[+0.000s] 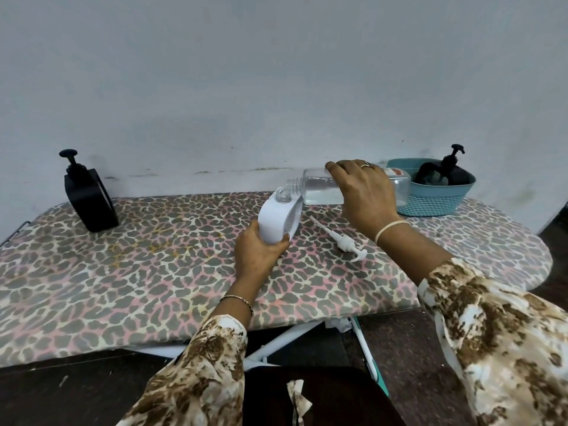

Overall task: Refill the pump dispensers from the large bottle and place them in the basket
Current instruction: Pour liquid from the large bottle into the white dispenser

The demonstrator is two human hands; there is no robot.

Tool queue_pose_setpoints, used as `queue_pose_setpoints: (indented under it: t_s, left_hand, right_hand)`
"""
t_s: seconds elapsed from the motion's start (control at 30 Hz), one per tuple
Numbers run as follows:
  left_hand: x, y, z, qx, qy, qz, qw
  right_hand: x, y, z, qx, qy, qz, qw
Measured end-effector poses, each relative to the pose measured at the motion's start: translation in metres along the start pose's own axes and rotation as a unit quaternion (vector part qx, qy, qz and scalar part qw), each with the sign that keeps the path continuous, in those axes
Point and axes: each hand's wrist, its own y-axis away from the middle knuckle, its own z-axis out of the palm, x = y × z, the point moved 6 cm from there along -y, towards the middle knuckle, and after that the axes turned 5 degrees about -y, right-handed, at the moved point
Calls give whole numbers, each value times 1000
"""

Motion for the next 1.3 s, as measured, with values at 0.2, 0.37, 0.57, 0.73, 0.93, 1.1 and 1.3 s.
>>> queue_pose_setpoints:
  t_s: [0.2, 0.37, 0.57, 0.73, 0.93, 1.1, 1.3]
  left_hand:
    - [0, 0, 1, -4, -5, -5, 1000]
    - [-1, 0, 2, -11, -2, -15, 1000]
    - [-2, -1, 2, -12, 4, -16, 1000]
    - [-4, -2, 2, -19, 18, -24, 999]
    - [-4, -3, 2, -24, 28, -24, 999]
    - [-1, -5, 0, -20, 41, -9, 999]
    - [-4, -7, 2, -35, 68, -25, 997]
  right_hand:
    - [0, 0, 0, 3, -2, 1, 1000]
    - [0, 0, 0, 5, -3, -2, 1000]
    - [-1, 0, -1, 6, -1, -3, 1000]
    - [0, 1, 0, 4, 1, 1, 1000]
    - [-1, 0, -1, 5, 7, 0, 1000]
    - [0, 0, 1, 4, 10, -1, 1000]
    - [0, 1, 1, -10, 16, 2, 1000]
